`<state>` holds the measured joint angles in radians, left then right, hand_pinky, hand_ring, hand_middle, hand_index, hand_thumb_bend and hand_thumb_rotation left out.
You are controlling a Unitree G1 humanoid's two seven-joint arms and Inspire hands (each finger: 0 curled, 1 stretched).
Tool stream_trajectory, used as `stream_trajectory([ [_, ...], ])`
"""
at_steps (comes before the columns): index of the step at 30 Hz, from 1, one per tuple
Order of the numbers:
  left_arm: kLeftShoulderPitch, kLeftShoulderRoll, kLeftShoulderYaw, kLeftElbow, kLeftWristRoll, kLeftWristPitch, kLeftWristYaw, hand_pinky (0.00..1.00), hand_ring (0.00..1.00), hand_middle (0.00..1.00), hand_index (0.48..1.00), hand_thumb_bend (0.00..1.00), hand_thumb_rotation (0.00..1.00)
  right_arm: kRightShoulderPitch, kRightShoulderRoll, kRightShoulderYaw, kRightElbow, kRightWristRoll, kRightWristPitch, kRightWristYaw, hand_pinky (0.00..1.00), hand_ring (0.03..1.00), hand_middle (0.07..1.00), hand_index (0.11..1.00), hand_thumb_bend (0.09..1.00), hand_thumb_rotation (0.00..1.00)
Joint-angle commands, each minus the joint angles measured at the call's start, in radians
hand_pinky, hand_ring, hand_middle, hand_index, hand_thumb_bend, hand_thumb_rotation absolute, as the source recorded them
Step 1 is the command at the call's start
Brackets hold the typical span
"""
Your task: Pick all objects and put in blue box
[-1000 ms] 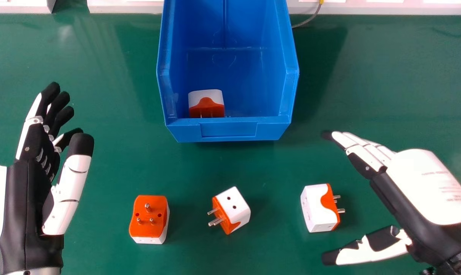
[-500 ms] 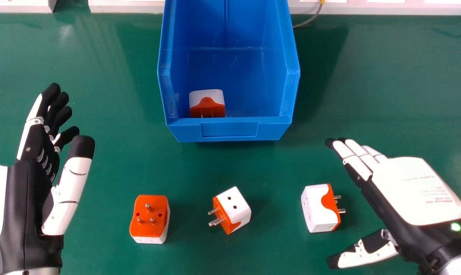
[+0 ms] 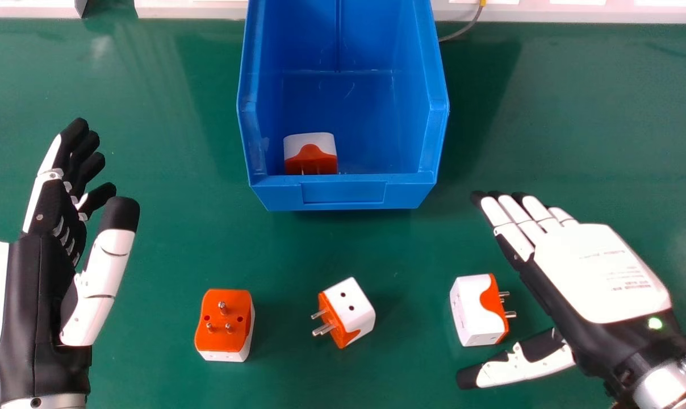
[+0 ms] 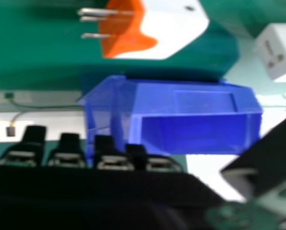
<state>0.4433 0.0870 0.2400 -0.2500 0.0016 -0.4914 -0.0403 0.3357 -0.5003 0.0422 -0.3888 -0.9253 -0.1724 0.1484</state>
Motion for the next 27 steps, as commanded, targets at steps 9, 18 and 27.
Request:
stream_trajectory([
  [9, 0.010, -0.004, 0.006, -0.037, -0.027, 0.006, 0.003, 0.84, 0.90, 0.92, 0.917, 0.66, 0.77, -0.079, -0.051, 0.029, 0.062, 0.009, -0.014, 0.003, 1.00, 1.000, 1.000, 1.000, 0.937, 0.52],
  [18, 0.020, -0.011, 0.013, -0.059, -0.029, 0.027, 0.013, 0.81, 0.88, 0.91, 0.913, 0.67, 0.76, -0.110, -0.093, 0.043, 0.119, 0.019, -0.050, -0.010, 0.97, 1.000, 1.000, 1.000, 0.932, 0.46],
  [27, 0.021, -0.010, 0.019, -0.063, -0.039, 0.027, 0.010, 0.81, 0.88, 0.91, 0.919, 0.64, 0.77, -0.154, -0.120, 0.060, 0.184, 0.030, -0.067, -0.005, 0.92, 0.984, 1.000, 0.986, 0.905, 0.38],
])
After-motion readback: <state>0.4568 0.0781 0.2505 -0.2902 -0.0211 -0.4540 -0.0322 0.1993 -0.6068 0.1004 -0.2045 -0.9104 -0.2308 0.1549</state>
